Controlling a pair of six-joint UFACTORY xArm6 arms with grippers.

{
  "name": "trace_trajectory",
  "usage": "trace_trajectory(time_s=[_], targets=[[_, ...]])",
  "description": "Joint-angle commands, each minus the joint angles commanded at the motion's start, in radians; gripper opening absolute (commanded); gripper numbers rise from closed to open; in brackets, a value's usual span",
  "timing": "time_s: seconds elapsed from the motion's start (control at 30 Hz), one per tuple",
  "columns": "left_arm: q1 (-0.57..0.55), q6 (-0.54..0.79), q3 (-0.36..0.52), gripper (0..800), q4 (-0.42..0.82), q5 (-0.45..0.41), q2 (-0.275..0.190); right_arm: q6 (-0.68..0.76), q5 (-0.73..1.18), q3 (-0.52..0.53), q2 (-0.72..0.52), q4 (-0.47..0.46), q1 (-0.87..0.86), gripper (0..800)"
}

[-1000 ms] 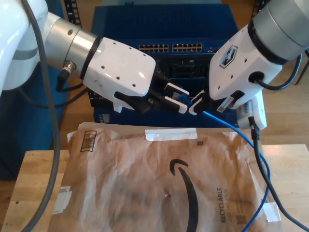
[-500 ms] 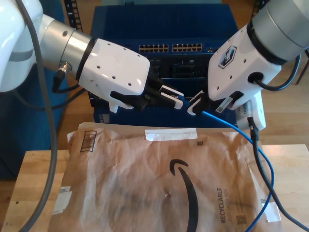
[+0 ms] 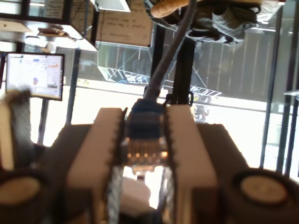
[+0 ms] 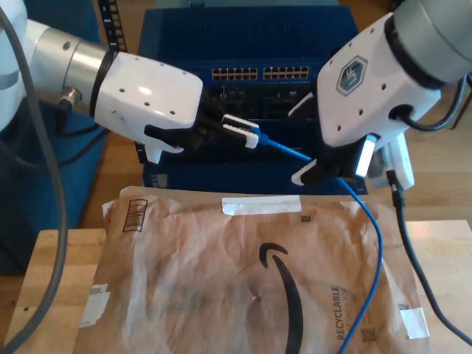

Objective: Grab the cable and plug it in

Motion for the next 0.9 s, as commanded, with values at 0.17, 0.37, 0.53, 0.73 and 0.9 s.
trace_trajectory(time_s=[0.17,0.37,0.53,0.73,0.9], targets=[[0.028,-0.087,-0.002,2,-0.002,0.064,0.046,-0.029,-0.02,-0.003,0.0,0.003,0.0,798],[0.075,-0.144,-0.012,2,-0.038,0.141,0.08,-0.026,-0.021,-0.009,0.002,0.009,0.002,798],[0.097,-0.187,-0.014,2,-0.063,0.203,0.127,-0.028,-0.058,-0.012,-0.006,0.011,0.006,797],[0.137,-0.206,-0.017,2,-0.138,0.27,0.172,-0.032,-0.173,0.003,-0.031,0.008,0.035,794],[0.155,-0.216,-0.029,2,-0.178,0.324,0.195,-0.104,-0.296,0.035,-0.034,0.006,0.107,794]])
